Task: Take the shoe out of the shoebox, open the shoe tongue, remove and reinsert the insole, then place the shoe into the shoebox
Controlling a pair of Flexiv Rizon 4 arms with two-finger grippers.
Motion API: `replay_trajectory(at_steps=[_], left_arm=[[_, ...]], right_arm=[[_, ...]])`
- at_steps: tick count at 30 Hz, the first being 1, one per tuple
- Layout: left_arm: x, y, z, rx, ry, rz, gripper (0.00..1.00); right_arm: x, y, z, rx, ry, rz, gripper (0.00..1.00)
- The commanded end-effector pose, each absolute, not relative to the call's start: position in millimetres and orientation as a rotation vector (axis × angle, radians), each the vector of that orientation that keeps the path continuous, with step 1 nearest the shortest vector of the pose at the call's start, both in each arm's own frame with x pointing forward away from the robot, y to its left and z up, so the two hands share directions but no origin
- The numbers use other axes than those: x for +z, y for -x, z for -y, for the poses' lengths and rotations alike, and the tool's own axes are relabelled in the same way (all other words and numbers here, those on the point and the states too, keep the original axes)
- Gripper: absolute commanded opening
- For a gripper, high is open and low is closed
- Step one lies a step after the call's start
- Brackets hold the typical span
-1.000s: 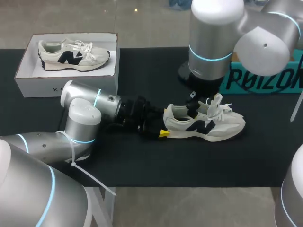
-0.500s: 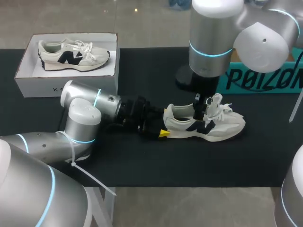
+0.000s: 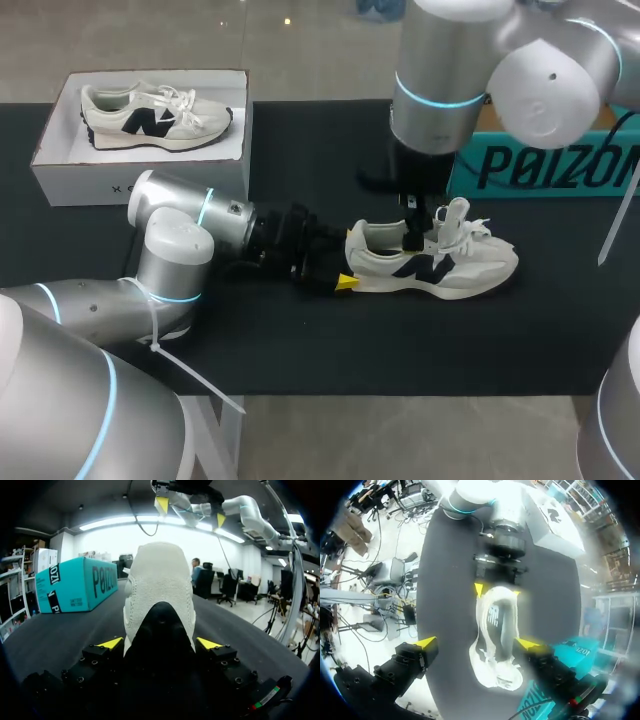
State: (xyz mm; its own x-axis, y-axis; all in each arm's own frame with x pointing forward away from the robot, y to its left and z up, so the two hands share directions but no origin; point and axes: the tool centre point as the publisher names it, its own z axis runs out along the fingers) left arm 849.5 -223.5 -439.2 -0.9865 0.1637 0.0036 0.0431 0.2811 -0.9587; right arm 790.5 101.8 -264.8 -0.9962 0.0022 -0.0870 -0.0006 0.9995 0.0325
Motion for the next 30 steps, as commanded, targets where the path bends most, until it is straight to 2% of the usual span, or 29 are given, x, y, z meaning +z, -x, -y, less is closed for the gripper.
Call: replay_trajectory(at_steps=[1,5,6,7,8,15,30], left_arm=[[-444,-850,225,1.815,0.198,2.430,0.00],[-444,-850,225,1.815,0.198,2.430,0.00],[-444,-850,225,1.815,0.198,2.430,0.00],[-444,-850,225,1.815,0.198,2.430,0.00],[-444,-850,225,1.815,0.198,2.430,0.00],[-444,-850,225,1.815,0.198,2.430,0.00],[-444,-850,225,1.815,0.198,2.430,0.00]], right_arm=[[-274,-798,-98,0.023,-0.007,-3.068,1.00],[-279,-808,-95,-0.037,-0.209,-3.055,1.00],[-281,-812,-94,-0.061,-0.285,-3.050,0.89],[-283,-815,-91,-0.053,-0.364,-3.049,0.37],[-284,-818,-89,-0.050,-0.414,-3.047,0.00],[-294,-827,-85,-0.003,-0.500,-3.071,0.00],[-315,-830,-89,0.059,-0.372,-3.134,0.00]])
